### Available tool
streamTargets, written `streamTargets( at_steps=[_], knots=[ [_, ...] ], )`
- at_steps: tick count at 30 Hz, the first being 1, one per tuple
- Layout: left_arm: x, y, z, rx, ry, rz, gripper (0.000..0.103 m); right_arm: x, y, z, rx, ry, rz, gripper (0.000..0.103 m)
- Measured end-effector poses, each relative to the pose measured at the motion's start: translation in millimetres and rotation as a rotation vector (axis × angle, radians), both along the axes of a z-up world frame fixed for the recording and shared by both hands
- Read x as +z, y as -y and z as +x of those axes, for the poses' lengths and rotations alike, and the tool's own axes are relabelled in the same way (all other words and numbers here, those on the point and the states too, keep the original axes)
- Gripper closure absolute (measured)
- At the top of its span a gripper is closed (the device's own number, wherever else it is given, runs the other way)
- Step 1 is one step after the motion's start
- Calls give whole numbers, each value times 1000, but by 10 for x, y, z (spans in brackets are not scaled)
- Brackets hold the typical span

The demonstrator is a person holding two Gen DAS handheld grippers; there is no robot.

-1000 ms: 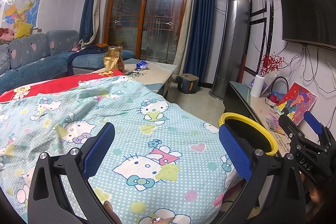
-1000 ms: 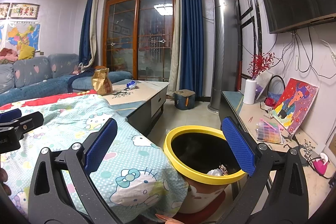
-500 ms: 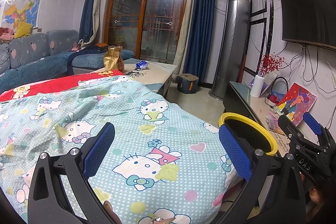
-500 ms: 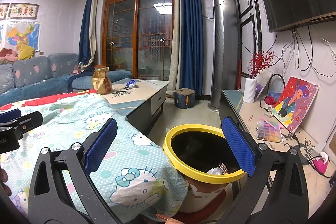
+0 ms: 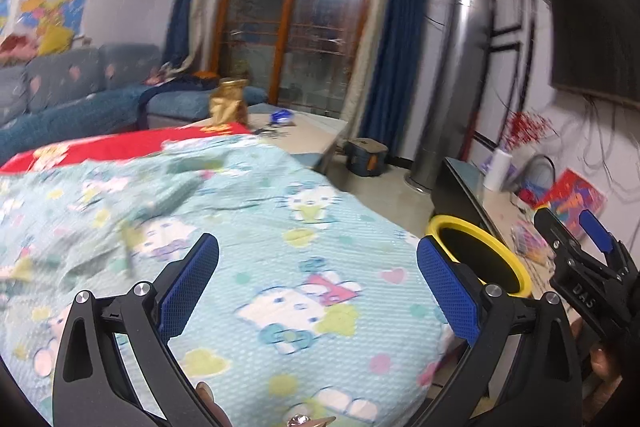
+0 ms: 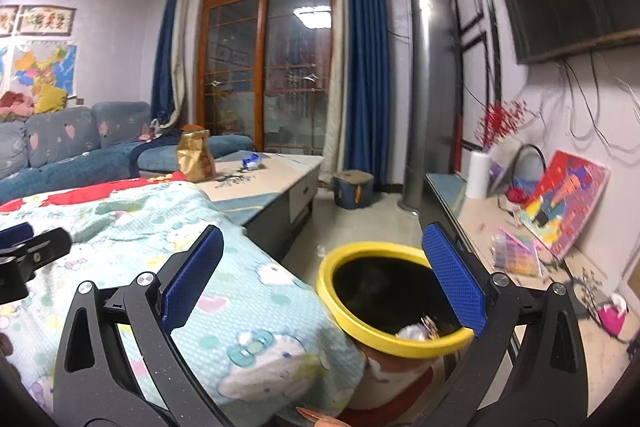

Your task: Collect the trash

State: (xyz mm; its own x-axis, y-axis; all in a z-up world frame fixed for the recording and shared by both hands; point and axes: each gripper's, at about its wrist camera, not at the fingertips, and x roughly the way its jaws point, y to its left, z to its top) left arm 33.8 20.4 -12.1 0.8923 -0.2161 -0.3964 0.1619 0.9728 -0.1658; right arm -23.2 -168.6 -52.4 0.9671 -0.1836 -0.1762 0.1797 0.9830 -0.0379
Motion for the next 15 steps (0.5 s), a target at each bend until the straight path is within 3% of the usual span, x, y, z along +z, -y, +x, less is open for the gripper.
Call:
streamTargets(
  at_steps=[3, 5, 8, 9, 11, 14, 15],
  knots=[
    [-14, -546, -2, 120, -40, -55, 6, 73, -462, 206, 137, -13, -11, 11],
    [-13, -1000, -26, 247, -60, -64, 6, 84, -1000, 381, 300, -46, -14, 11],
    [-69, -1945, -86, 531, -134, -29, 6, 32, -1971, 691, 573, -222, 22, 11],
    [-141, -2366, -107, 657, -203, 2, 7, -36, -2406, 797, 654, -317, 18, 11],
    [-273, -2898, -139, 797, -318, 26, 7, -256, -3201, 927, 795, -500, -52, 11],
    [-513, -3551, -274, 938, -432, 2, 7, -694, -4132, 999, 878, -716, -173, 11],
    [-583, -3652, -292, 960, -457, 12, 7, -694, -4132, 999, 878, -716, -173, 11]
  ],
)
